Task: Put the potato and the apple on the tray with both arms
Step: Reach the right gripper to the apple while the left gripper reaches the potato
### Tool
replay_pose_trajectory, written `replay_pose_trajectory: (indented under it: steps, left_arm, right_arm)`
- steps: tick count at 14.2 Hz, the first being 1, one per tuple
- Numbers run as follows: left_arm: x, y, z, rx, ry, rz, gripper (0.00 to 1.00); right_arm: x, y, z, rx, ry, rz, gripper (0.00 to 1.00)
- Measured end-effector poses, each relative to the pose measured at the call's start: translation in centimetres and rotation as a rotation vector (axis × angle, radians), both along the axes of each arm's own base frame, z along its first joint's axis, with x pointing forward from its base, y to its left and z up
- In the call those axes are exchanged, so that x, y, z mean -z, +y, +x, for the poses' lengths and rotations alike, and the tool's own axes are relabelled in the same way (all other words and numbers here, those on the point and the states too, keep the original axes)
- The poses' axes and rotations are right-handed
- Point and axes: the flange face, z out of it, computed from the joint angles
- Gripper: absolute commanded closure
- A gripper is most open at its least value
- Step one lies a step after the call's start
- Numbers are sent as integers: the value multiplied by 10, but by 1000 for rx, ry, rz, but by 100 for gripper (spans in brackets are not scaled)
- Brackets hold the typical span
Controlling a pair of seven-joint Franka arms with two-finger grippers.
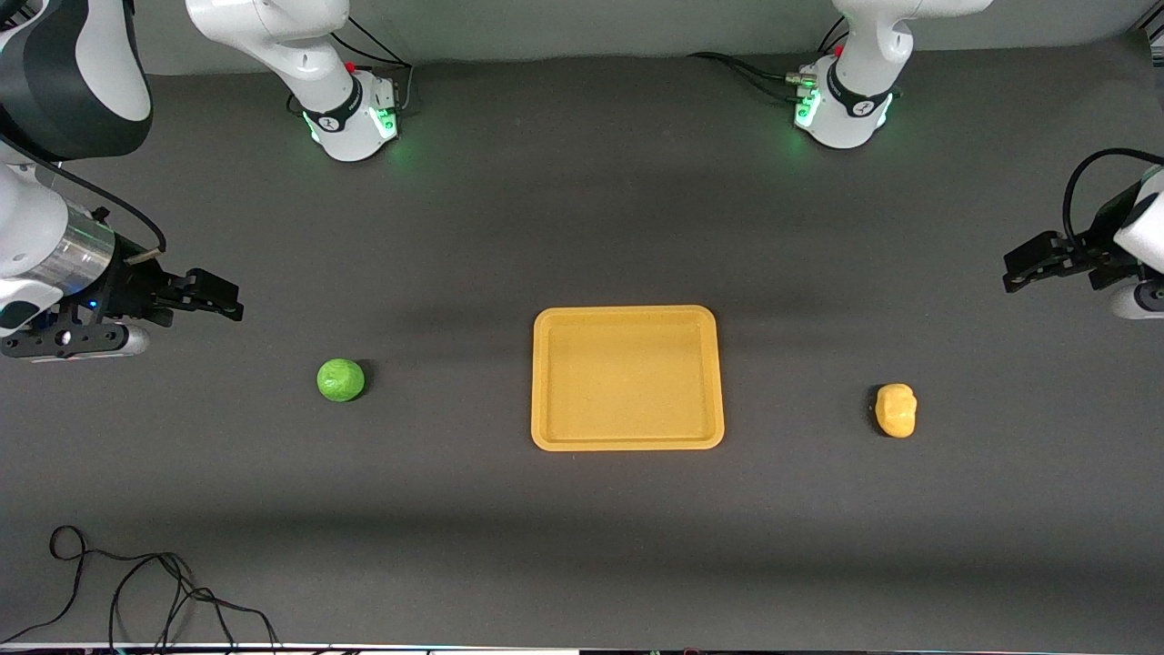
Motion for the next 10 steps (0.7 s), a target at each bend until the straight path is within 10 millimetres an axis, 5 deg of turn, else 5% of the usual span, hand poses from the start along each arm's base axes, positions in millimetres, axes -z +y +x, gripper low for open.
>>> replay_pose_trajectory:
  steps: [10]
  left_arm:
    - [-10, -7, -7, 13, -13, -3, 0]
  right_arm:
    - [-14, 0, 5, 0, -30, 2, 0]
